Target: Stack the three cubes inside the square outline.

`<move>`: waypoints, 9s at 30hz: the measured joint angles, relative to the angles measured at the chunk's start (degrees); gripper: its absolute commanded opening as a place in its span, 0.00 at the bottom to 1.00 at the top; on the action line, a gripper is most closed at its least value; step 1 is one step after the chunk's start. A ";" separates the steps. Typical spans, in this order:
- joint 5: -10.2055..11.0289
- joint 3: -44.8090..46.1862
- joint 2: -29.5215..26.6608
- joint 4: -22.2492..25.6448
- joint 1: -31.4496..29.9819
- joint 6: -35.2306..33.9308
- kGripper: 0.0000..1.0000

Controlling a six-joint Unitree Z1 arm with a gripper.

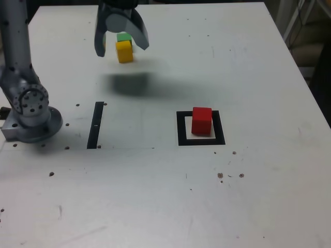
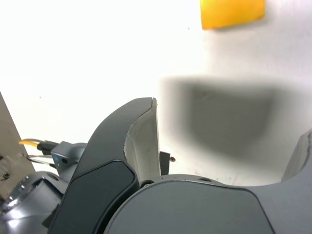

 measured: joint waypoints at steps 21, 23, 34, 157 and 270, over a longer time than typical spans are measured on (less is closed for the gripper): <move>3.69 -1.05 6.56 -6.64 10.14 19.63 0.99; 4.43 -1.06 7.20 -6.89 10.15 20.27 0.98; 5.21 -1.06 10.51 -8.11 10.35 20.88 0.97; -9.46 -22.47 12.49 7.44 -43.42 -19.31 0.30; 0.64 -10.95 6.73 -2.69 13.56 22.06 1.00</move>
